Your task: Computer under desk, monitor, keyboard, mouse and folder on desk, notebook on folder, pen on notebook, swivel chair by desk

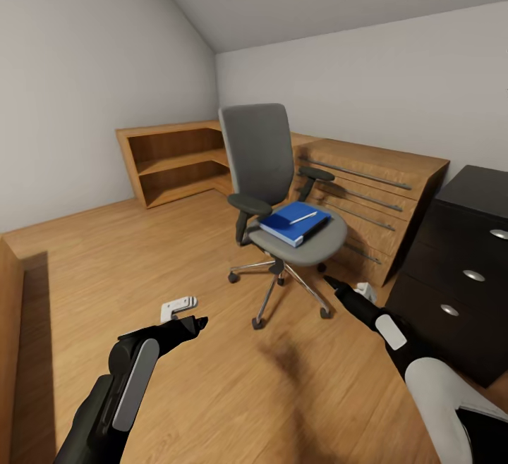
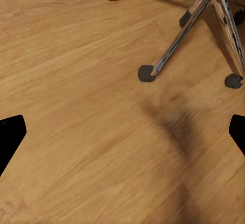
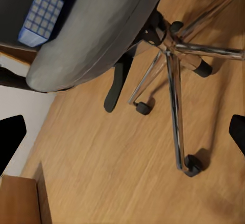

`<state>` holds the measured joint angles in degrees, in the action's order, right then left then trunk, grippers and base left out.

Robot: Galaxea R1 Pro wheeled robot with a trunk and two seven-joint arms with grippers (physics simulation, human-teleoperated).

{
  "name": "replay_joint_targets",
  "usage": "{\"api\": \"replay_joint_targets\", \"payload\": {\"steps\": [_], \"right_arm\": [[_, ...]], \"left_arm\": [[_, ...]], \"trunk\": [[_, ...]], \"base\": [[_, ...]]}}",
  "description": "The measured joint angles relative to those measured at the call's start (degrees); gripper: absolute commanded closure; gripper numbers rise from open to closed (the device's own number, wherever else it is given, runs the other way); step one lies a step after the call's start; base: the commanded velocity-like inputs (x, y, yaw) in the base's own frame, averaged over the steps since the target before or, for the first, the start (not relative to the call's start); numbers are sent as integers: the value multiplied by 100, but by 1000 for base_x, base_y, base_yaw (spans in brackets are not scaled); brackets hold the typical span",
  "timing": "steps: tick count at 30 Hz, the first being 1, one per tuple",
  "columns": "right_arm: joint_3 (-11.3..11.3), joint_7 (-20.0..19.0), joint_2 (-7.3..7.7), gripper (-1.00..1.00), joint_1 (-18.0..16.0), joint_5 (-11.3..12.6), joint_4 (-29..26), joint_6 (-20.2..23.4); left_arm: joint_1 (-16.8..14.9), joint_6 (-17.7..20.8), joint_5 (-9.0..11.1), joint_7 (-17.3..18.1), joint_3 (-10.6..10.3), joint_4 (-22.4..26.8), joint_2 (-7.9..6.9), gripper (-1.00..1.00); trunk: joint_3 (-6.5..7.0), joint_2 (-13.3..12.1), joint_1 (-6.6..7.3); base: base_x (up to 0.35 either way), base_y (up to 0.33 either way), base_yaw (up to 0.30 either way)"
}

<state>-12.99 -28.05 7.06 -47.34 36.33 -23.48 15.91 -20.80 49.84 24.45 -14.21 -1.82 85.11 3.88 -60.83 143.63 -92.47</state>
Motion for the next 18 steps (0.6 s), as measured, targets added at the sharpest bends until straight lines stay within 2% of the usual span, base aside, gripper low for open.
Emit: {"api": "replay_joint_targets", "payload": {"steps": [7, 15, 18], "right_arm": [[0, -7, 66, -100, 0, 121, -3, 0], [0, -10, 99, -100, 0, 157, -7, -2], [-9, -9, 107, -100, 0, 240, -8, -4]], "left_arm": [[0, 0, 4, 0, 0, -7, 6, -100], [0, 0, 8, -1, 0, -17, 1, -100], [0, 0, 9, -1, 0, -17, -1, -100]], "trunk": [[0, 0, 1], [0, 0, -1], [0, 0, -1]], "base": [[212, -19, 0], [44, -3, 0], [38, -1, 0]]}}
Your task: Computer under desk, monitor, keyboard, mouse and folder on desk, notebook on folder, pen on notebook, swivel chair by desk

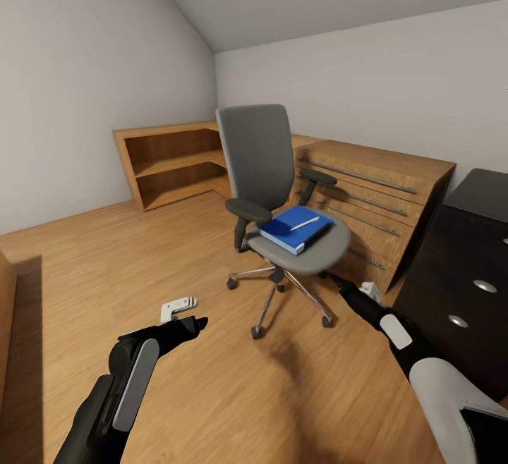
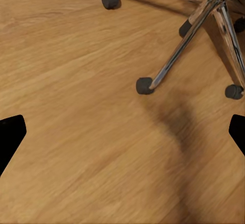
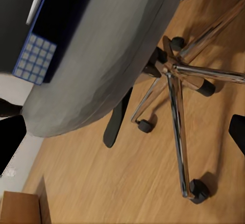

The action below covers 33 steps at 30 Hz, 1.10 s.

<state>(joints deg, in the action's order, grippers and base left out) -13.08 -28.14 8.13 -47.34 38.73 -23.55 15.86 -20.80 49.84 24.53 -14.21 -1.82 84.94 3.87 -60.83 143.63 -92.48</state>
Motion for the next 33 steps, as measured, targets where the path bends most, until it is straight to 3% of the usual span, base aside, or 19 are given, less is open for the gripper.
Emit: {"api": "replay_joint_targets", "payload": {"steps": [6, 10, 16, 25, 33], "right_arm": [[-8, 17, 91, -100, 0, 314, -1, 34], [-3, 31, 209, -100, 0, 658, -1, 334], [-29, 17, 264, -100, 0, 984, -12, 618], [-166, 5, 275, -100, 1, 1942, -18, 723], [-184, 7, 278, -100, 1, 2133, -12, 743]], "left_arm": [[0, 0, 0, 0, 0, 0, -1, -100], [0, 0, 1, 0, 0, 0, 3, -100], [0, 0, 0, 0, 0, -1, 0, -100], [0, 0, 0, 0, 0, 0, 5, -100], [0, 0, -8, 0, -6, 0, 7, -100]], "trunk": [[0, 0, 1], [0, 0, 0], [0, 0, 0], [0, 0, 1], [0, 0, 2]], "base": [[128, 0, 0], [46, 0, 0], [12, 0, 0], [27, 0, 0], [232, 0, 0]]}}
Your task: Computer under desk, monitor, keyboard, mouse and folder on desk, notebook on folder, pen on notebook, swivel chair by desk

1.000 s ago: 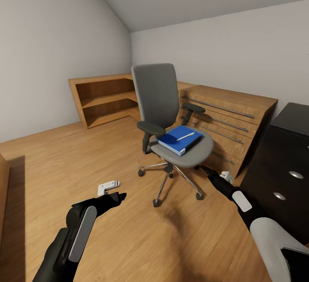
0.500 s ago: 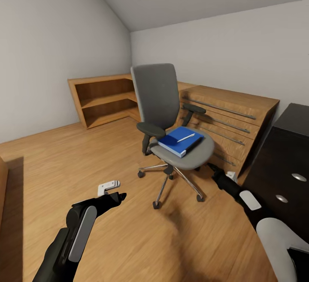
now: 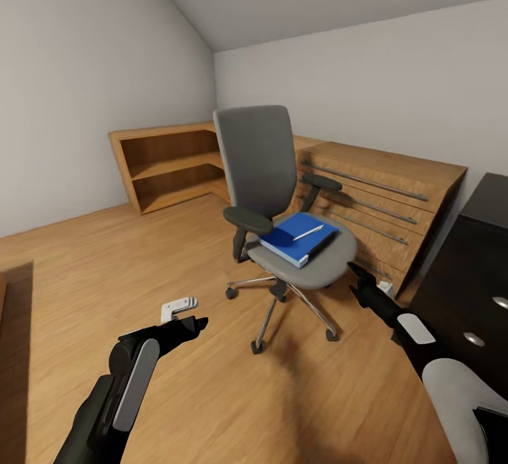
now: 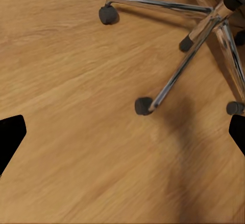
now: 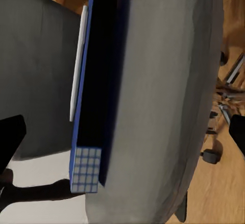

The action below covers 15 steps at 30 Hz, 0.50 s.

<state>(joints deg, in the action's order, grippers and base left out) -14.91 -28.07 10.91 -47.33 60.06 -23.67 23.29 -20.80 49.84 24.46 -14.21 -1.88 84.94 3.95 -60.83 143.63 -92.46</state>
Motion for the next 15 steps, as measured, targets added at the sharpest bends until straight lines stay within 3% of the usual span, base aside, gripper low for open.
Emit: {"api": "replay_joint_targets", "payload": {"steps": [10, 15], "right_arm": [[-2, 23, 0, -100, 0, 33, 4, 3], [-6, 33, 0, -100, 0, 29, 8, -2]], "left_arm": [[0, 0, 8, 7, -3, 0, 3, -100], [0, 0, 1, 8, -3, 0, 8, -100]], "trunk": [[0, 0, -2], [0, 0, 0]], "base": [[66, 0, 0], [214, 0, 0]]}}
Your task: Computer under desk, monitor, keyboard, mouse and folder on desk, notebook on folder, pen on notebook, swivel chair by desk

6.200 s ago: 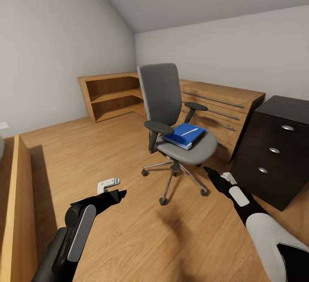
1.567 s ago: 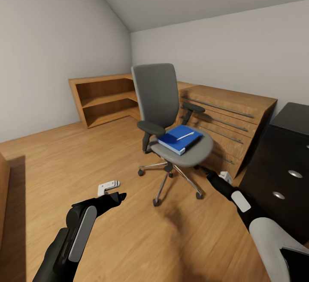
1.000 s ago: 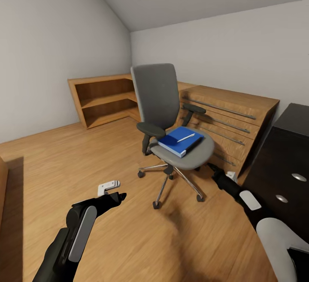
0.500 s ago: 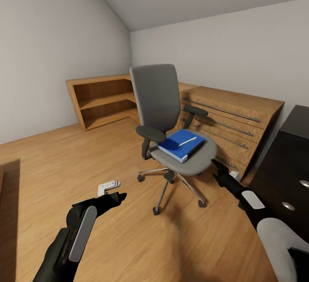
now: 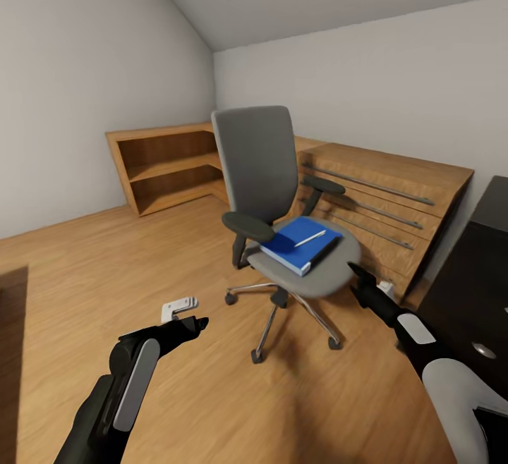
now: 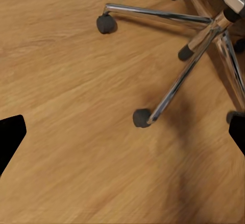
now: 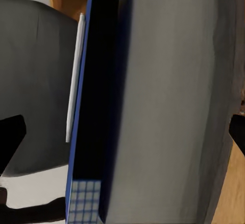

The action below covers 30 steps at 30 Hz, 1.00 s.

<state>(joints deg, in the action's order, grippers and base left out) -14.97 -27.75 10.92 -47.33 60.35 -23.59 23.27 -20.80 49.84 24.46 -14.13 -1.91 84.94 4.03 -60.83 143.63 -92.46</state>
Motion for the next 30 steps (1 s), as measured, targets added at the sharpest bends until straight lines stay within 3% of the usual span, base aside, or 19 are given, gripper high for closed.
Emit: {"api": "replay_joint_targets", "payload": {"steps": [30], "right_arm": [[-1, 164, -26, -100, 0, -2, 10, -14]], "left_arm": [[0, 0, 6, 0, 0, 1, 1, -100]], "trunk": [[0, 0, -2]], "base": [[119, 0, 0]]}}
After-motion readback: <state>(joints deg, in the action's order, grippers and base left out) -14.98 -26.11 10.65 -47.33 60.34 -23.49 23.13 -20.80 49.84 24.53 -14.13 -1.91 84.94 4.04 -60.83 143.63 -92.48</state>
